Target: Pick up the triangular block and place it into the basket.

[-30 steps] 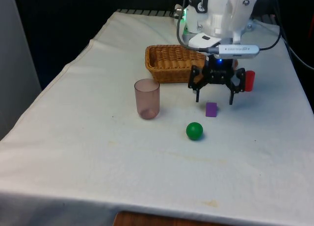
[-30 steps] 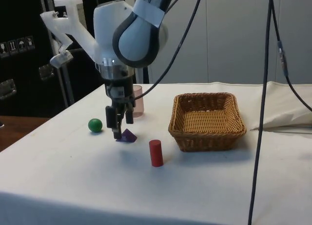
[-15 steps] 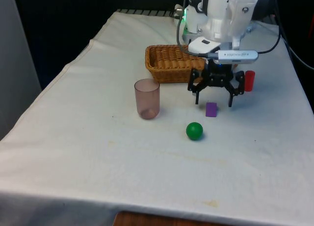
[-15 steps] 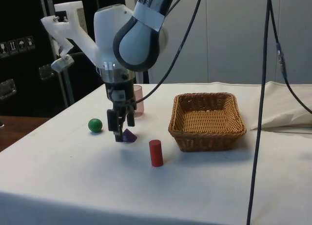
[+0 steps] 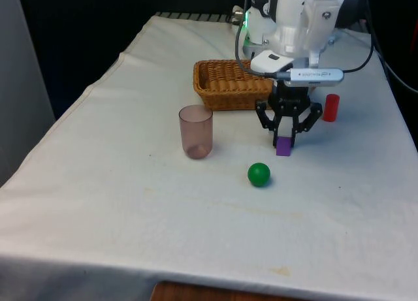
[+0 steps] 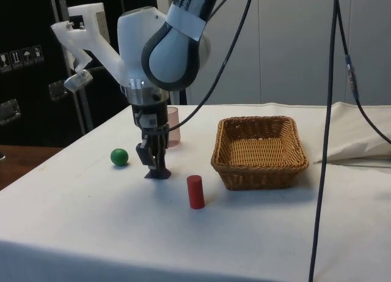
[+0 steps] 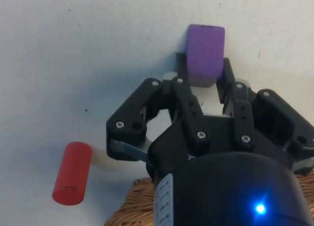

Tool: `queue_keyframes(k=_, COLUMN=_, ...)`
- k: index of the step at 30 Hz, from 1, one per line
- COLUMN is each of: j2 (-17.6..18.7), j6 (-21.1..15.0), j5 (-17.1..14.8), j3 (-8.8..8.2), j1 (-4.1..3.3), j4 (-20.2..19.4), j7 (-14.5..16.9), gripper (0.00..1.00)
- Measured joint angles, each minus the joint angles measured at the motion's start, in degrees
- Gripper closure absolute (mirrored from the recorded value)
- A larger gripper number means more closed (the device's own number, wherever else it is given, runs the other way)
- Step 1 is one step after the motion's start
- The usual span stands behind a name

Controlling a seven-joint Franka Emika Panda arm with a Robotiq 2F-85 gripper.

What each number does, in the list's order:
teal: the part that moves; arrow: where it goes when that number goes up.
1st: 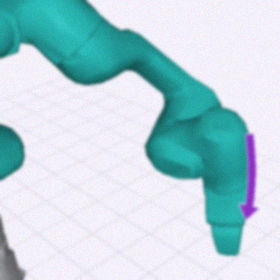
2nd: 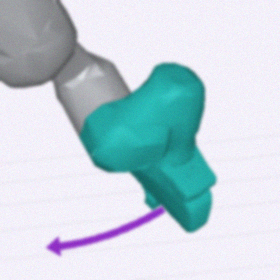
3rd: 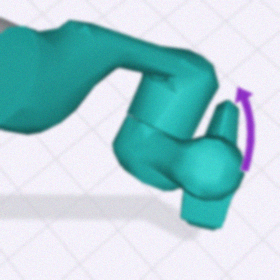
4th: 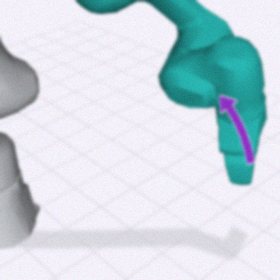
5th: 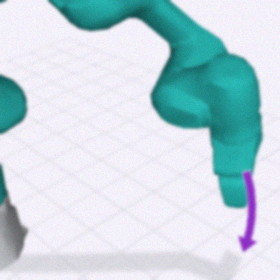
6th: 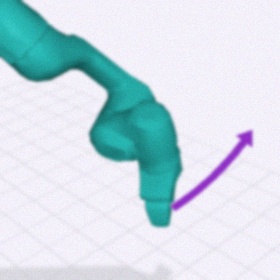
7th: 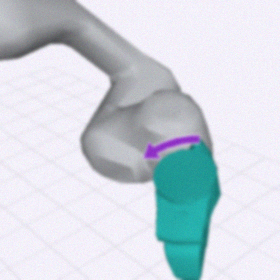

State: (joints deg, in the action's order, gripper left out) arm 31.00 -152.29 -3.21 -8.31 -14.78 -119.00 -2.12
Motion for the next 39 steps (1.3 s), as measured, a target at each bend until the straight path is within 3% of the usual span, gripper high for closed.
queue_keyframes(k=14, j2=-2.06, j6=0.92, j5=0.11, j3=0.00, j1=-0.17, j4=0.17, j7=0.00, gripper=0.67)
queue_keyframes(k=39, j2=-12.83, j6=10.03, j5=2.01, j3=-0.11, j1=-0.17, j4=-0.29, j7=0.00, gripper=0.67)
